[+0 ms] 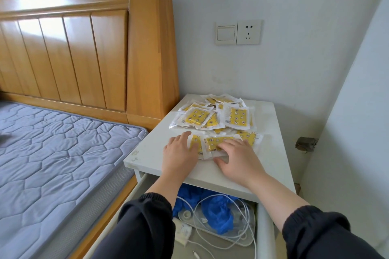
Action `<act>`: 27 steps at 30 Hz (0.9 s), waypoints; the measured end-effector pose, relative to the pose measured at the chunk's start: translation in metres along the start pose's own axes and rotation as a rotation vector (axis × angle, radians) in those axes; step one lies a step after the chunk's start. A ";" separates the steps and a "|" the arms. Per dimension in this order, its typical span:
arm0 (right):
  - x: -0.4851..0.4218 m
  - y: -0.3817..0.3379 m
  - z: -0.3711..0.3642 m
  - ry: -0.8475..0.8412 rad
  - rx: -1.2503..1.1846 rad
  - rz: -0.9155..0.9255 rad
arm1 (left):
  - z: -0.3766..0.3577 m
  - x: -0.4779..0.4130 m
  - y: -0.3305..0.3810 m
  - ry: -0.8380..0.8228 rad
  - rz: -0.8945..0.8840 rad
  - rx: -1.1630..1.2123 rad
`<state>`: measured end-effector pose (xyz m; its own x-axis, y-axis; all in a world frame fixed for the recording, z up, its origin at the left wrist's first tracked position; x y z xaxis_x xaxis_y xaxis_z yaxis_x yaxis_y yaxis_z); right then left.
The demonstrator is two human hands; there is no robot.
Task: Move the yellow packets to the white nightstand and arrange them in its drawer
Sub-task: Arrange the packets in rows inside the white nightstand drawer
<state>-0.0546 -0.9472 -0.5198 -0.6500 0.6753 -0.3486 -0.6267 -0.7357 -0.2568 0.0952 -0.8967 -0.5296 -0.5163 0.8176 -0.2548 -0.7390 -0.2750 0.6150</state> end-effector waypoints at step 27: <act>-0.006 0.012 -0.015 -0.113 0.046 -0.055 | -0.008 -0.014 -0.021 -0.331 0.320 0.549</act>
<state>-0.0519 -0.9609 -0.5345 -0.6565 0.7181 -0.2309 -0.6803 -0.6959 -0.2301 0.1143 -0.9063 -0.5443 -0.4487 0.8739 0.1868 -0.2041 -0.3038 0.9306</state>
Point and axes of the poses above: each hand's wrist, its own x-axis away from the middle knuckle, its own z-axis out of the back of the hand, y = z × x, the point moved 10 cm from there along -x, towards the middle knuckle
